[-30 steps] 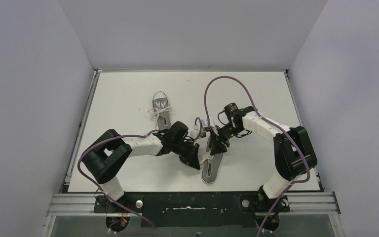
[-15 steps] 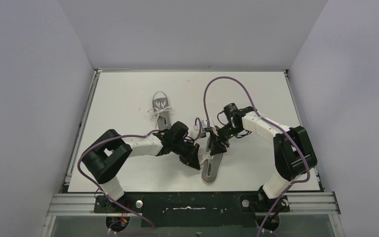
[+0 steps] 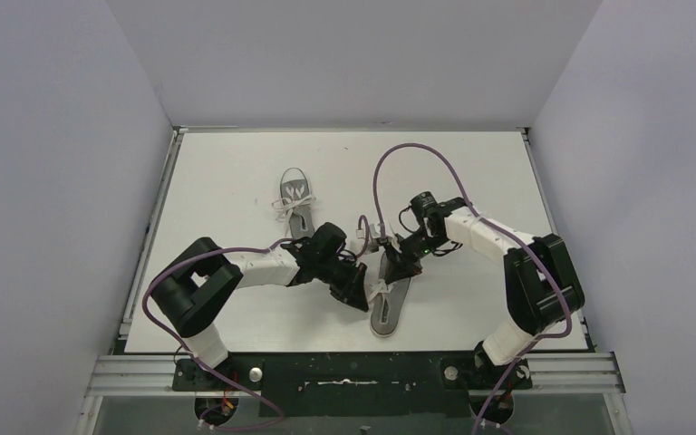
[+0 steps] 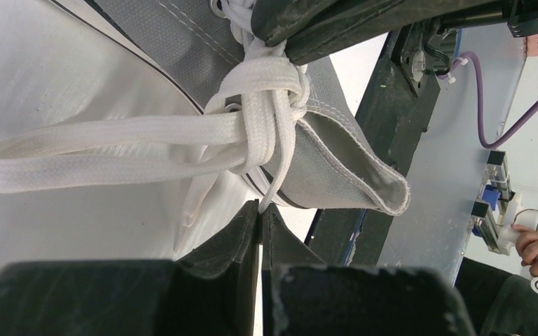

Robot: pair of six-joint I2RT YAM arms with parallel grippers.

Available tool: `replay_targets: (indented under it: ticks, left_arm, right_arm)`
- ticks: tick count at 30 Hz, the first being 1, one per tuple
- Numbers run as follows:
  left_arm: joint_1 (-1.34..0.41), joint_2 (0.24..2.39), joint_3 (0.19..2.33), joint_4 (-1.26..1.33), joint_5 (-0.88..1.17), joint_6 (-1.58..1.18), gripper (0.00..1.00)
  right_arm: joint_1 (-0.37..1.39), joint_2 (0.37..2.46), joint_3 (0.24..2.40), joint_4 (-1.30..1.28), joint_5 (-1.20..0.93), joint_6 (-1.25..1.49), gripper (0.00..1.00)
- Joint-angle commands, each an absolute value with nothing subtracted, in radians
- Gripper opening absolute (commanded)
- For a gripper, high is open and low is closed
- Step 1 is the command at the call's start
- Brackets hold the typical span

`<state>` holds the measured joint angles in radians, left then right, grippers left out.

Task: Tie the shoes
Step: Adjust the shoelace on the shoe.

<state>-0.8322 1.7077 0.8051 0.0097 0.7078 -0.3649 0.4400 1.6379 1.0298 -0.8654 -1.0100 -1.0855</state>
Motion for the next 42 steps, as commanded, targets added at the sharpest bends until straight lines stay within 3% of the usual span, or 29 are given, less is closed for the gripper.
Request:
replay_targets:
  ticks: [1,10,18,22,23,24,25,29,35,42]
  left_arm:
    - [-0.84,1.685,0.823,0.065,0.731,-0.37,0.0]
    - [-0.851,1.699,0.798,0.162,0.758,-0.449,0.0]
    - [-0.852,1.692,0.78,0.198,0.761,-0.487,0.02]
    - [-0.804,1.585,0.754,0.129,0.741,-0.446,0.38]
    - [-0.78,1.554,0.743,0.105,0.719,-0.437,0.61]
    - [-0.755,1.53,0.727,0.119,0.71,-0.439,0.72]
    - [-0.724,1.516,0.706,0.169,0.715,-0.459,0.76]
    - [-0.628,1.584,0.699,0.37,0.743,-0.625,0.78]
    - [-0.64,1.789,0.837,0.495,0.717,-0.852,0.73]
    - [-0.671,1.879,0.894,0.502,0.65,-0.912,0.74]
  right_arm:
    - [0.452,1.552,1.009,-0.833,-1.011,-1.074,0.0]
    - [0.46,1.424,0.97,-0.894,-0.93,-1.042,0.0]
    - [0.504,1.364,0.877,-0.782,-0.84,-0.996,0.0]
    - [0.509,1.355,0.865,-0.763,-0.827,-0.998,0.0]
    - [0.512,1.355,0.864,-0.761,-0.825,-0.998,0.0]
    - [0.514,1.354,0.863,-0.761,-0.824,-1.0,0.0]
    - [0.516,1.351,0.86,-0.758,-0.825,-1.0,0.0]
    - [0.519,1.327,0.839,-0.737,-0.816,-0.991,0.0]
    - [0.522,1.316,0.831,-0.735,-0.813,-0.989,0.0]
    - [0.524,1.318,0.834,-0.739,-0.812,-1.0,0.0]
